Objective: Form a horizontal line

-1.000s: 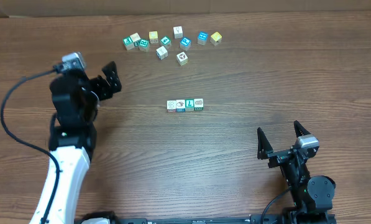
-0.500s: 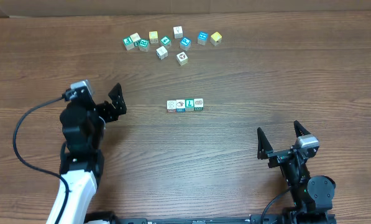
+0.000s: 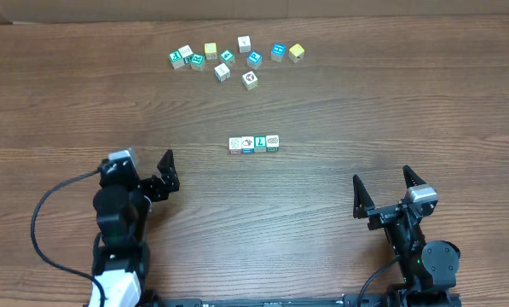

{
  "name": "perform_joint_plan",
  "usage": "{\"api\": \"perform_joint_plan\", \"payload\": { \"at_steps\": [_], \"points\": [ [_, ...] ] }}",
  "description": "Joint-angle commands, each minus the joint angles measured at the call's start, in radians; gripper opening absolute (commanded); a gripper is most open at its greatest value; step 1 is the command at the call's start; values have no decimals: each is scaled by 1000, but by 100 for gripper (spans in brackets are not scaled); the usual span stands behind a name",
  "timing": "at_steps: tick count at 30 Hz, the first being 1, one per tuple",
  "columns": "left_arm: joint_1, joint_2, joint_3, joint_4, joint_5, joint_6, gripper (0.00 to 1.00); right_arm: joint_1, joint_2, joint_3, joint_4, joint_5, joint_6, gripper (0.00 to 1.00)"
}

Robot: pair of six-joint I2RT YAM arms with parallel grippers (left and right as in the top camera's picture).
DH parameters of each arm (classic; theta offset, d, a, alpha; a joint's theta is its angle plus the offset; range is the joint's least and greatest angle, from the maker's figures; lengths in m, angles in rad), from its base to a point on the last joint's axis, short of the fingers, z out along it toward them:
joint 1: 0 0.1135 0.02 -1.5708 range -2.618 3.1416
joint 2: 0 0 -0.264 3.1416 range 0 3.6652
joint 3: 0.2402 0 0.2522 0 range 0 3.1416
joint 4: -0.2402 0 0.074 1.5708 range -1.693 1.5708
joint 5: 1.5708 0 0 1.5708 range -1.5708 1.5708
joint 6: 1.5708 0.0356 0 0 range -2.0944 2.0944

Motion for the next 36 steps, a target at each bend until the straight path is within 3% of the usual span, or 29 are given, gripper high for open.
{"api": "perform_joint_plan", "payload": {
  "at_steps": [1,6,12,36],
  "points": [
    [-2,-63,-62,12,7,33,100,-3,-11,-11,3,10,3,100],
    [-2,-167,-166,62,6,36,100,-3,-11,-11,3,10,3,100],
    [-2,-269,-164,-15,7,40,100,-3,-11,-11,3,10,3,100],
    [-39,-815,-164,-470,-16,174,100,-3,-11,-11,3,10,3,100]
  ]
}}
